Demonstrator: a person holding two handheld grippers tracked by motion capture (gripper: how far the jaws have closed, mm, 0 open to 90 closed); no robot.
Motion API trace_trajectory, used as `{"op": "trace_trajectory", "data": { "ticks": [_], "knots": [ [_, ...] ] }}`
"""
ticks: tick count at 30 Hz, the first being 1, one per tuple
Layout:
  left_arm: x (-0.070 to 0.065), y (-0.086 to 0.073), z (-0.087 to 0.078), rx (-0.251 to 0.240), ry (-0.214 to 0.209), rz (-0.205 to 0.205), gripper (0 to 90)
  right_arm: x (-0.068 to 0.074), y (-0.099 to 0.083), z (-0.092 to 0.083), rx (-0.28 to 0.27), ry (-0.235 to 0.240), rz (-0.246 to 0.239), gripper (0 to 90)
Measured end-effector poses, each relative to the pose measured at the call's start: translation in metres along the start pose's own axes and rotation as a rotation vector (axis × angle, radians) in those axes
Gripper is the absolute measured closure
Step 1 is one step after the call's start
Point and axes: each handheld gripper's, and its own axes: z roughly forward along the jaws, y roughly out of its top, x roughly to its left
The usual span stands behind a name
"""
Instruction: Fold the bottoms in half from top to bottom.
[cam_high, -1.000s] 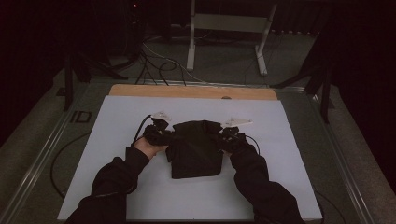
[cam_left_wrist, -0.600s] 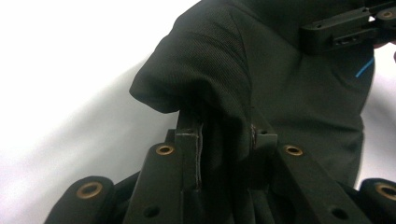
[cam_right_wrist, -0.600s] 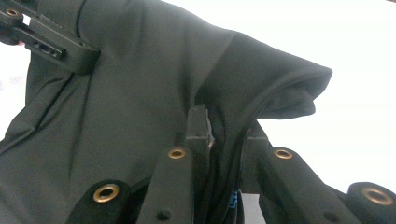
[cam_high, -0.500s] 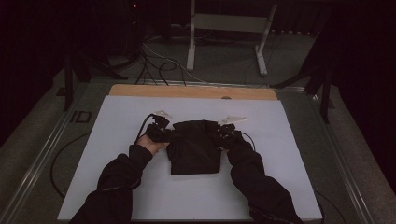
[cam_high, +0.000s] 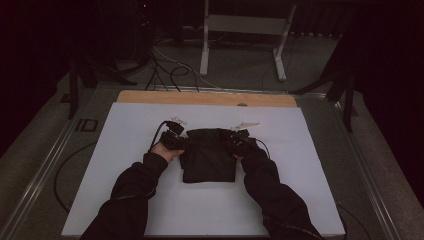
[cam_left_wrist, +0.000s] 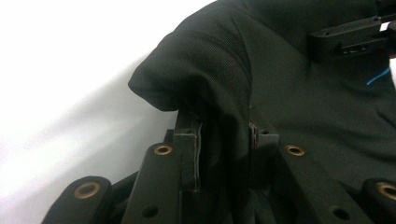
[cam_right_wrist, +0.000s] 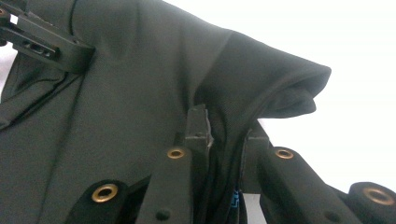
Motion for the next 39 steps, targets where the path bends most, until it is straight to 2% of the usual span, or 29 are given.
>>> {"op": "trace_trajectory", "data": {
  "ticks": [12,21,33,37,39],
  "knots": [
    [0.005,0.002,0.010,0.014,0.033,-0.012,69.5,-0.006,0.000,0.014,0.020,-0.019,0.003,77.8],
    [0.008,0.002,0.012,0.004,0.054,-0.019,67.0,-0.010,0.003,0.022,0.028,-0.024,0.015,77.6],
    [0.010,0.001,0.011,0.017,0.097,-0.033,56.4,-0.013,0.003,0.025,0.032,-0.026,0.019,76.2],
    [0.010,0.000,0.009,0.025,0.112,-0.033,51.8,-0.015,0.002,0.025,0.026,-0.039,0.025,70.1],
    [0.011,0.000,0.008,0.030,0.113,-0.038,49.1,-0.016,0.002,0.025,0.024,-0.041,0.030,64.1]
  ]
}}
